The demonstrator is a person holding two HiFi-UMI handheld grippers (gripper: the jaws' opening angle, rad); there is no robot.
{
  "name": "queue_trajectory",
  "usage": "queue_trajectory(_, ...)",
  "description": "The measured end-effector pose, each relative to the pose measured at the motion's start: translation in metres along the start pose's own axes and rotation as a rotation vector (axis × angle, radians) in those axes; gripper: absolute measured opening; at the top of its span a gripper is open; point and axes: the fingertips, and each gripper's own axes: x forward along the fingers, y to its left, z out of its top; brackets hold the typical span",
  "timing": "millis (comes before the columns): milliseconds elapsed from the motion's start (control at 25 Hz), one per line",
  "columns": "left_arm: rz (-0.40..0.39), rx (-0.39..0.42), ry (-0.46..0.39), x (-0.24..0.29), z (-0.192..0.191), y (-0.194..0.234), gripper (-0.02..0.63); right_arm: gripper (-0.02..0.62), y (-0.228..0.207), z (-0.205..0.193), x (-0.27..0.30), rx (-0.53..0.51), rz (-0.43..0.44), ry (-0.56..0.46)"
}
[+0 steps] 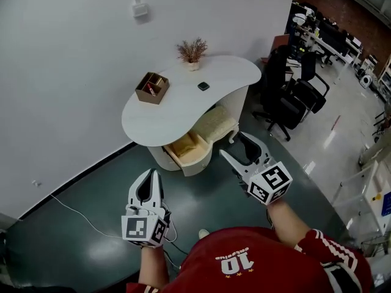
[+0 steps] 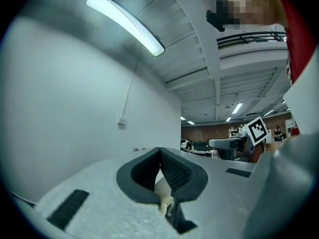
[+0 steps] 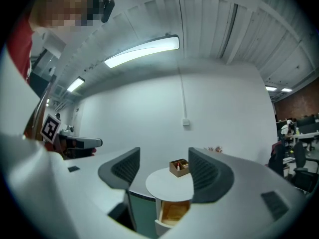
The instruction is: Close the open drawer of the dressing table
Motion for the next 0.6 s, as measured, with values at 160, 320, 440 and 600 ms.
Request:
queue_trajectory(160,-0.063,-0.012,0.016,0.006,-0.007,-0.010,-0.002,0.370,0.001,-0.015,0.006,0.009,0.003,0.011)
queue_trajectory(320,-0.115,-0.010,0.019,0.012,-0.010,-0.023,-0.002,0.359,-0.005,-0.035,0.003,-0.014,-0.047,0.016)
queue_trajectory(440,-0.154,0.013,0.038,0.016,-0.021,-0.027,-0.002,0.348,-0.012,-0.070,0.006,-0.007,-0.083,0.055)
queue_trajectory(600,-0.173,0.032,0.086,0.019,-0.047,-0.034,-0.002,0.337,-0.019,-0.120,0.001,-0.010,-0.123,0.138)
